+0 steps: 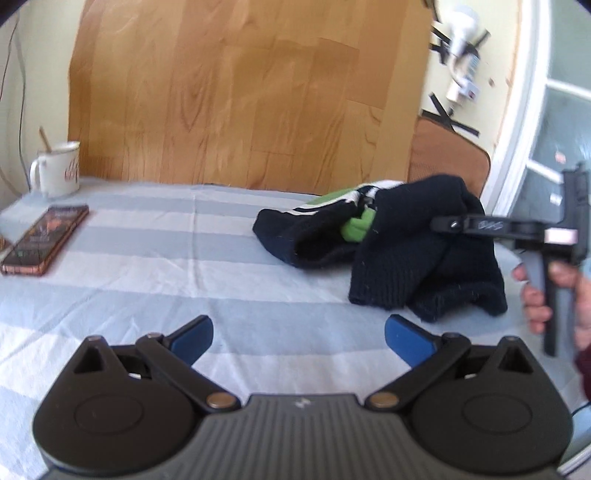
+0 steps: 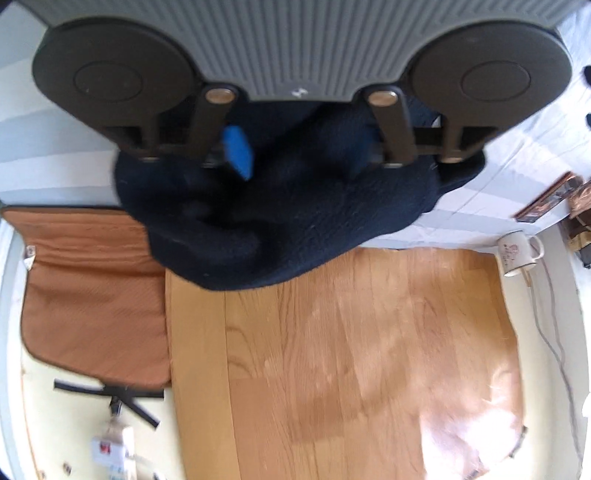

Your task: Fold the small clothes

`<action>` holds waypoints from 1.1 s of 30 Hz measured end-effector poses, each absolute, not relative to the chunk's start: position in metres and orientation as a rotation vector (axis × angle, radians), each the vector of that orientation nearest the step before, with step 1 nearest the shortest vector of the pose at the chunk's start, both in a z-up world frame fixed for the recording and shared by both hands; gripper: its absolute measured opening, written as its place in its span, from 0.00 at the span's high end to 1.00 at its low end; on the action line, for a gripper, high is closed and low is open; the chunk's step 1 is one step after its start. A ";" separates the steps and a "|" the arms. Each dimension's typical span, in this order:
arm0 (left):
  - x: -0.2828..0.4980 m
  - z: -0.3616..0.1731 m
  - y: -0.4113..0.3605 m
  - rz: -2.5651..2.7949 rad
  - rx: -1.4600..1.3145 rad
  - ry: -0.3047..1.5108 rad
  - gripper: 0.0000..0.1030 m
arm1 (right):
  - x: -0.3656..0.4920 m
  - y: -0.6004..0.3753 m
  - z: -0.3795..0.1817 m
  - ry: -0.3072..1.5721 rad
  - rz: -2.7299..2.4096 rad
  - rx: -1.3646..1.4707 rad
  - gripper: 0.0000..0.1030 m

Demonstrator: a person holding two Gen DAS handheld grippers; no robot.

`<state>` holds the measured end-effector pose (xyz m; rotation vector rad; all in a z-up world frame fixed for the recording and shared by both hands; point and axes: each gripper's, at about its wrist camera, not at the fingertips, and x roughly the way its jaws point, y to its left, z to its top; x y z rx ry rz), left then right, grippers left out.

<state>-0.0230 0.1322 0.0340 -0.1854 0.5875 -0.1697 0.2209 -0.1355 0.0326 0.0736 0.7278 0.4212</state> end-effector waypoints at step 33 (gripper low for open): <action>0.170 0.005 0.128 -0.212 -0.388 0.770 0.56 | 0.179 -0.274 0.013 0.903 0.449 0.529 0.61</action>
